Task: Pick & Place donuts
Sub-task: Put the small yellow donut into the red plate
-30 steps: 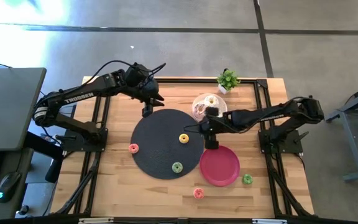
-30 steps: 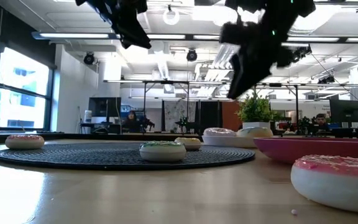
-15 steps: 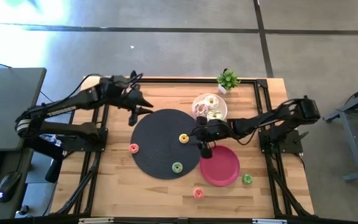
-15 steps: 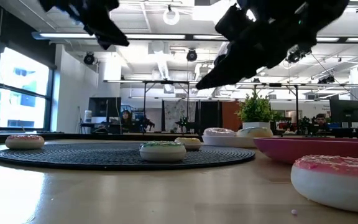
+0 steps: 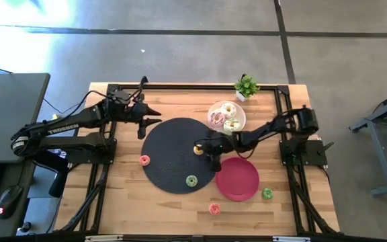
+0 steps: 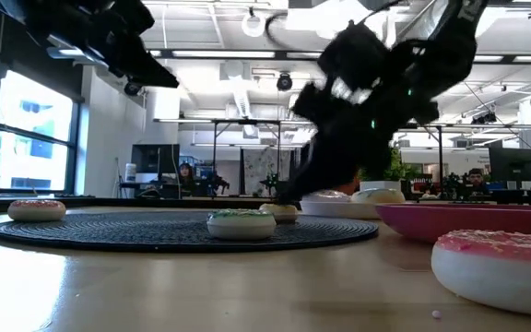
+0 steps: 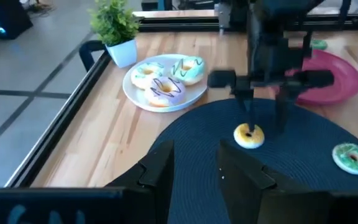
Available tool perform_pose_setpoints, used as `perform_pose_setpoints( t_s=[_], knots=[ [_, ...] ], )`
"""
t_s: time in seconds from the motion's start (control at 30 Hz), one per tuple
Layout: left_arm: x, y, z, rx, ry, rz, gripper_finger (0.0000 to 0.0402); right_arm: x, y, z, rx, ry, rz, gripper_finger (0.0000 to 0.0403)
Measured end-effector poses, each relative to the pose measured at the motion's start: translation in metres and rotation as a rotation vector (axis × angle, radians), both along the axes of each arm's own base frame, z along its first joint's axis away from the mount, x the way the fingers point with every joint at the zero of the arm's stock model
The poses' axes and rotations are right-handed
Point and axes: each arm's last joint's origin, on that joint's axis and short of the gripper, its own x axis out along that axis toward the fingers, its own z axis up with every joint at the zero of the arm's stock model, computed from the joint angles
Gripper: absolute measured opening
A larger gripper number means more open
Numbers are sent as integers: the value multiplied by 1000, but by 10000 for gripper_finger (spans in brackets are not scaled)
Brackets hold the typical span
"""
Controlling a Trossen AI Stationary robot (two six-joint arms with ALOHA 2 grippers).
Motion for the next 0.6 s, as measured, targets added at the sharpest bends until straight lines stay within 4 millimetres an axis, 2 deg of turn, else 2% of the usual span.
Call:
perform_pose_setpoints(
  t_s=[0.23, 0.33, 0.43, 0.6],
  knots=[
    [5, 2, -1, 3, -10, -5, 113, 9, -2, -16, -14, 25, 10, 197],
    [5, 2, -1, 5, -8, 0, 113, 10, -3, -17, -28, 28, 0, 182],
    [6, 3, -2, 21, -2, -4, 113, 10, -3, -17, -32, 29, -6, 144],
    [7, 3, -1, 33, -9, -3, 113, 10, -4, -17, -9, 33, -34, 57]
  ],
)
